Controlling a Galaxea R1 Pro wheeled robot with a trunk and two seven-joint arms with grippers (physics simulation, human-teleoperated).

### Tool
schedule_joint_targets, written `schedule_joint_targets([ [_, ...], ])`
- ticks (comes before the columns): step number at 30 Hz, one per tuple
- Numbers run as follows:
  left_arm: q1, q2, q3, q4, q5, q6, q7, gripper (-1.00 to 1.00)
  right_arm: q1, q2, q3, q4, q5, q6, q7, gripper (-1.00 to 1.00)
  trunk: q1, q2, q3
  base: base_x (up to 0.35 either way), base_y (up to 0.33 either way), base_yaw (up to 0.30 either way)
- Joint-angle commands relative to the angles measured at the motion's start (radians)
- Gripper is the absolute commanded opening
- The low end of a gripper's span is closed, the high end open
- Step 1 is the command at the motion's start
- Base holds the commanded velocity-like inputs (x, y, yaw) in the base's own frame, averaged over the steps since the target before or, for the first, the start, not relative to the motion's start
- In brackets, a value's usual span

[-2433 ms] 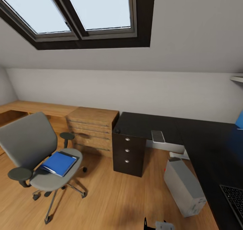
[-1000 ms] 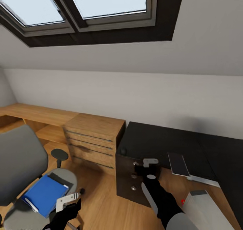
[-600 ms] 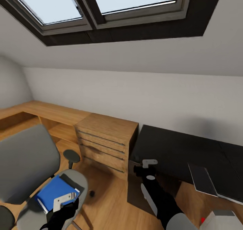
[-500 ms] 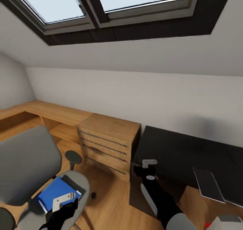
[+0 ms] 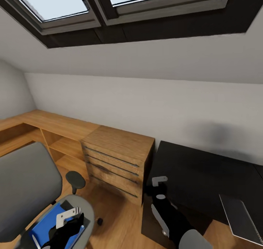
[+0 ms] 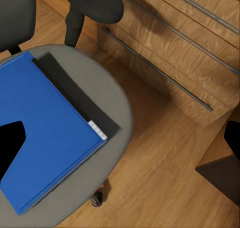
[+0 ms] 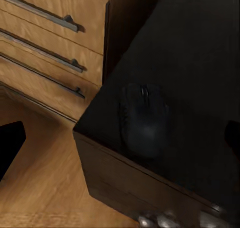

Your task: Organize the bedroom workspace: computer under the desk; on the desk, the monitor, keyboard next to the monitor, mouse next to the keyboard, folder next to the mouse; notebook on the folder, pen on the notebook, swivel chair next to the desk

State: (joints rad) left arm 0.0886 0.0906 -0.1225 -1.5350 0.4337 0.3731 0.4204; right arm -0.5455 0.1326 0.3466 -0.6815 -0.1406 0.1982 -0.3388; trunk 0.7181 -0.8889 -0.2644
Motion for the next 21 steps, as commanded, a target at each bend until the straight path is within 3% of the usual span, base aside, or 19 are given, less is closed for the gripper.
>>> schedule_joint_targets([
  [1, 0.0, 0.001, -0.002, -0.002, 0.01, 0.002, 0.009, 1.0, -0.016, -0.001, 0.006, 0.023, -0.009, 0.003, -0.009, 1.0, 0.0, -0.001, -0.001, 0.017, 0.0, 0.0],
  [5, 0.0, 0.001, -0.002, -0.004, 0.01, 0.001, 0.009, 1.0, -0.219, -0.001, 0.002, 0.265, -0.023, -0.011, 0.004, 1.0, 0.0, -0.001, -0.001, 0.006, 0.0, 0.0],
  [6, 0.0, 0.001, -0.002, -0.004, 0.01, 0.001, 0.009, 1.0, -0.247, 0.0, 0.002, 0.297, -0.025, -0.016, 0.009, 1.0, 0.0, -0.001, -0.001, 0.002, 0.0, 0.0],
  [7, 0.0, 0.001, -0.002, -0.007, 0.01, 0.001, 0.009, 1.0, -0.318, 0.001, 0.001, 0.378, -0.031, -0.031, 0.03, 1.0, 0.0, -0.001, -0.001, 0.001, 0.0, 0.0],
  [9, 0.0, 0.001, -0.001, -0.023, 0.01, 0.001, 0.009, 1.0, -0.374, 0.0, 0.0, 0.433, -0.035, -0.039, 0.058, 1.0, 0.0, -0.001, -0.001, 0.0, 0.0, 0.0],
  [12, -0.001, 0.0, 0.006, -0.045, 0.01, 0.003, 0.009, 1.0, -0.4, 0.0, -0.002, 0.466, -0.038, -0.047, 0.074, 1.0, 0.0, -0.001, -0.001, 0.0, 0.0, 0.0],
  [21, -0.001, -0.006, 0.055, -0.082, 0.024, 0.007, 0.008, 1.0, -0.413, -0.002, -0.003, 0.548, -0.04, -0.082, 0.143, 1.0, 0.035, -0.064, -0.029, 0.0, 0.0, 0.0],
])
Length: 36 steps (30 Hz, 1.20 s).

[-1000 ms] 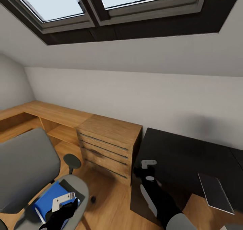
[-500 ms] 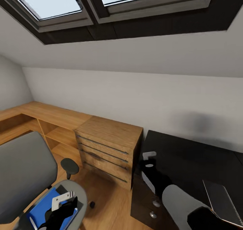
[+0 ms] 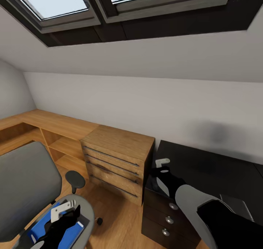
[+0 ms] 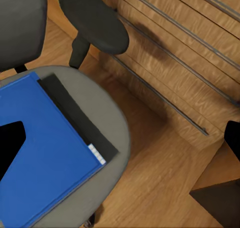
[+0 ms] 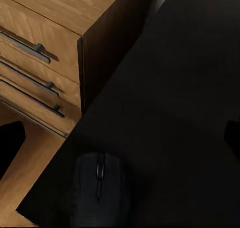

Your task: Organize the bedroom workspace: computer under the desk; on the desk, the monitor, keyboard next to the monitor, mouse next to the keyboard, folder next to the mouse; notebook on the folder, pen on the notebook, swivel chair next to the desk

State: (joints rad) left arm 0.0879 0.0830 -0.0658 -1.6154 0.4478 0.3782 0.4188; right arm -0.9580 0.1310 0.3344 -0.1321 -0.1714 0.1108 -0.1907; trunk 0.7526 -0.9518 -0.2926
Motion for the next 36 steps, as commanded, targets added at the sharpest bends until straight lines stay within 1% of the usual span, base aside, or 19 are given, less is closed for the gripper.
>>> schedule_joint_targets([
  [1, 0.0, 0.001, 0.0, -0.002, 0.01, 0.002, 0.009, 1.0, -0.001, 0.001, 0.009, 0.001, -0.012, 0.007, -0.001, 1.0, 0.004, -0.008, -0.004, 0.0, 0.0, 0.0],
  [4, 0.0, 0.0, 0.002, -0.003, 0.011, 0.002, 0.009, 1.0, -0.001, 0.003, 0.009, 0.004, -0.029, 0.008, 0.002, 1.0, 0.016, -0.029, -0.014, 0.0, 0.0, 0.0],
  [6, 0.0, 0.001, 0.004, -0.003, 0.011, 0.002, 0.009, 1.0, -0.001, 0.004, 0.009, 0.006, -0.063, 0.009, 0.005, 1.0, 0.023, -0.043, -0.02, 0.0, 0.0, 0.0],
  [10, 0.001, 0.0, 0.003, -0.003, 0.011, 0.002, 0.009, 1.0, -0.001, 0.003, 0.009, 0.007, -0.083, 0.01, 0.006, 1.0, 0.039, -0.071, -0.032, 0.0, 0.0, 0.0],
  [29, 0.001, 0.0, 0.003, -0.003, 0.011, 0.001, 0.009, 1.0, -0.001, -0.002, 0.009, 0.008, -0.089, 0.013, 0.005, 1.0, 0.111, -0.204, -0.092, 0.0, 0.0, 0.0],
  [32, 0.001, 0.0, 0.003, -0.003, 0.011, 0.001, 0.009, 1.0, -0.001, -0.003, 0.009, 0.008, -0.09, 0.032, 0.006, 1.0, 0.123, -0.225, -0.101, 0.0, 0.0, 0.0],
  [33, 0.001, 0.0, 0.003, -0.003, 0.011, 0.001, 0.009, 1.0, -0.001, -0.008, 0.008, 0.008, -0.097, 0.047, 0.007, 1.0, 0.127, -0.232, -0.105, 0.0, 0.0, 0.0],
  [36, 0.001, 0.0, 0.003, -0.004, 0.011, 0.001, 0.009, 1.0, -0.001, -0.02, 0.007, 0.008, -0.116, 0.06, 0.01, 1.0, 0.138, -0.253, -0.114, 0.0, 0.0, 0.0],
])
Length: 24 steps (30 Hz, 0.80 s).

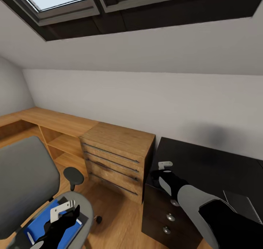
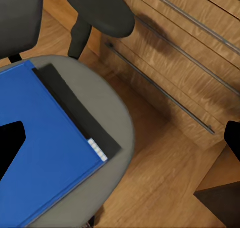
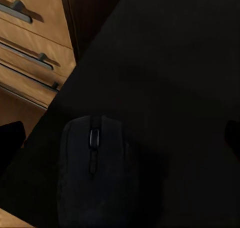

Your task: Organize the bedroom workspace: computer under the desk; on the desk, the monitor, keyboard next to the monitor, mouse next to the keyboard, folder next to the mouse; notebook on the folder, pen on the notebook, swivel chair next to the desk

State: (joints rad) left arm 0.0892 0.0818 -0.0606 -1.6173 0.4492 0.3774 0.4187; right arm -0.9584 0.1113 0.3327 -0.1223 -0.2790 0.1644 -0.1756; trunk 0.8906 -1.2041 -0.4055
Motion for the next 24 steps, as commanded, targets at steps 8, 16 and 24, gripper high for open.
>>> schedule_joint_targets([
  [8, 0.0, 0.001, -0.002, -0.002, 0.009, 0.001, 0.009, 1.0, 0.0, -0.007, 0.008, -0.003, -0.037, 0.053, 0.022, 1.0, 0.031, -0.057, -0.026, 0.0, 0.0, 0.0],
  [16, 0.0, 0.001, -0.002, -0.002, 0.009, 0.001, 0.009, 1.0, 0.0, -0.007, 0.008, -0.003, -0.038, 0.056, 0.025, 1.0, 0.062, -0.113, -0.051, 0.0, 0.0, 0.0],
  [24, 0.0, 0.001, -0.002, -0.002, 0.009, 0.001, 0.009, 1.0, 0.0, -0.007, 0.008, -0.004, -0.039, 0.056, 0.025, 1.0, 0.092, -0.169, -0.076, 0.0, 0.0, 0.0],
])
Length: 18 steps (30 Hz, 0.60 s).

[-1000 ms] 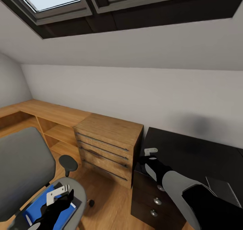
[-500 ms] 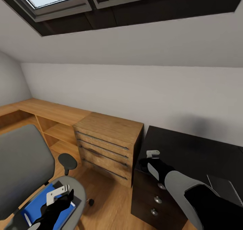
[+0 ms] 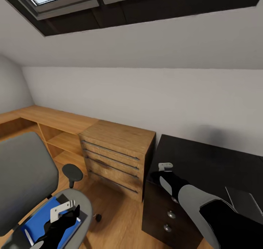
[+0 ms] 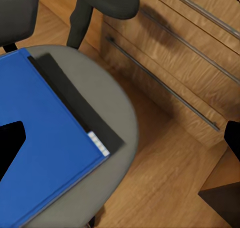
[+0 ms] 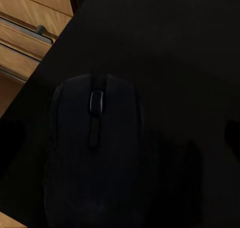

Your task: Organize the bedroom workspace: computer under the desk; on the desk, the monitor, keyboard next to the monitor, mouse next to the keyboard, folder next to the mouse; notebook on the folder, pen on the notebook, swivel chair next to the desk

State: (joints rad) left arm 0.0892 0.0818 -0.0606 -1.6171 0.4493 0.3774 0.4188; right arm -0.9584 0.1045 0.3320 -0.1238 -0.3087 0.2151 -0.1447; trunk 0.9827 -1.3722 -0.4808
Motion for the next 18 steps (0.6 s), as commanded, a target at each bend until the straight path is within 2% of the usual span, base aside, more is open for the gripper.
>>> schedule_joint_targets([
  [1, 0.0, 0.001, -0.002, -0.002, 0.009, 0.001, 0.009, 1.0, 0.0, 0.0, 0.009, -0.002, -0.009, 0.006, -0.006, 1.0, 0.004, -0.008, -0.004, 0.0, 0.0, 0.0],
  [11, 0.0, 0.001, -0.002, -0.002, 0.009, 0.001, 0.009, 1.0, 0.0, 0.0, 0.008, -0.002, -0.009, 0.006, -0.006, 1.0, 0.042, -0.078, -0.035, 0.0, 0.0, 0.0],
  [13, 0.0, 0.001, -0.002, -0.002, 0.009, 0.001, 0.009, 1.0, 0.0, 0.0, 0.008, -0.002, -0.009, 0.006, -0.006, 1.0, 0.042, -0.078, -0.035, 0.0, 0.0, 0.0],
  [14, 0.0, 0.001, -0.002, -0.002, 0.009, 0.001, 0.009, 1.0, 0.0, 0.0, 0.008, -0.002, -0.009, 0.007, -0.006, -1.0, 0.042, -0.078, -0.035, 0.0, 0.0, 0.0],
  [18, 0.0, 0.002, -0.001, -0.002, 0.009, 0.001, 0.009, 1.0, 0.0, 0.0, 0.007, -0.002, -0.009, 0.007, -0.006, -1.0, 0.042, -0.078, -0.035, 0.0, 0.0, 0.0],
])
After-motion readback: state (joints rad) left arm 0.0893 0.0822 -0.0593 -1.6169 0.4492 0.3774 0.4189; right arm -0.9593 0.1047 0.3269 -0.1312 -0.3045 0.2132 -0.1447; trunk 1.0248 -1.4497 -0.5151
